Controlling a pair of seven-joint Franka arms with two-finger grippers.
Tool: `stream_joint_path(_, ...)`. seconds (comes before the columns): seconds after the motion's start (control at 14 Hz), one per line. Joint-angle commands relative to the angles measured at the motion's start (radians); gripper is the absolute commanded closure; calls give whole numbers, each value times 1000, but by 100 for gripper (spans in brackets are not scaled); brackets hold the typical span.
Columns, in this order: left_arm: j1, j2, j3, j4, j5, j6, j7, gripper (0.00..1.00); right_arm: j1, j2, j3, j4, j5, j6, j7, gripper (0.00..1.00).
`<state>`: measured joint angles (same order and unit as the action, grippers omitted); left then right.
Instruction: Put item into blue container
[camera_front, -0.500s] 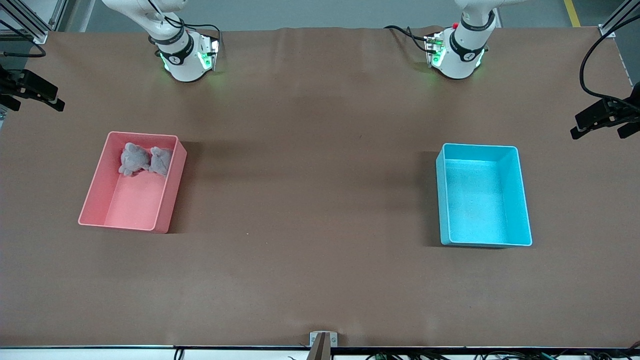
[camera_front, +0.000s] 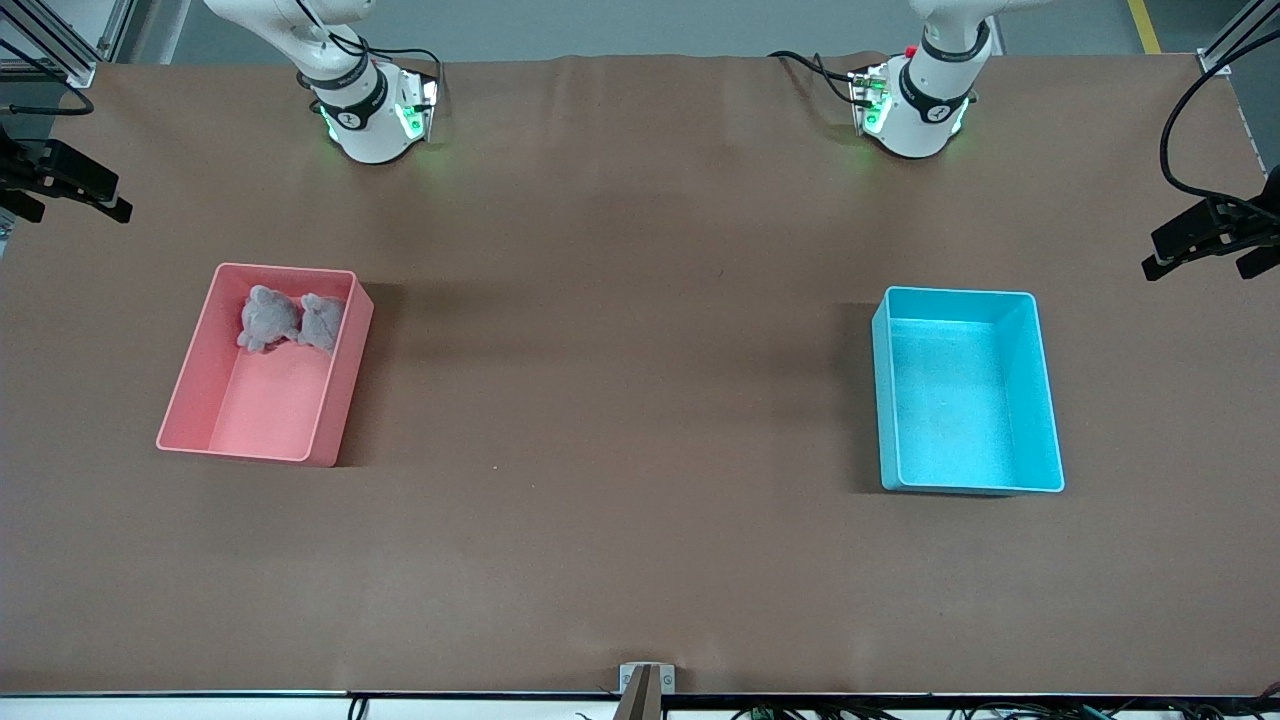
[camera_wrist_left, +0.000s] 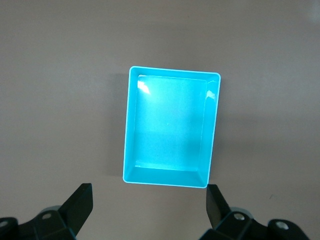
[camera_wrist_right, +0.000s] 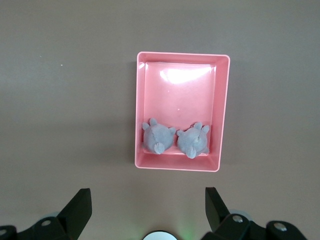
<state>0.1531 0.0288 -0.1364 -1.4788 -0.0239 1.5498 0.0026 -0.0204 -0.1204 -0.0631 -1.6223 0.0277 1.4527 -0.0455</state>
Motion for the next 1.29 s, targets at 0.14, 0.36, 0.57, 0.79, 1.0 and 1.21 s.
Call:
stream_joint_path(0.14, 0, 0, -2, 11, -10, 6, -9, 0, -9, -2, 2, -2, 20, -5, -7, 0)
stream_joint_path(0.36, 2, 2, 0, 11, -11, 6, -9, 0, -7, 33, 3, 16, 21, 6, -8, 0)
stream_joint_path(0.57, 3, 2, 0, 11, -11, 6, -9, 0, -21, 189, 2, 59, 20, 30, -11, 0)
stream_joint_path(0.79, 3, 2, 0, 11, -8, 4, -9, 0, -35, 289, 0, 58, 8, 78, -11, 0)
stream_joint_path(1.0, 3, 2, 0, 11, -8, 6, -9, 0, -41, 291, -12, -60, -35, 199, 10, 0)
stream_joint_path(1.21, 3, 2, 0, 11, -8, 6, -9, 0, -67, 260, -15, -220, -58, 310, 100, 0)
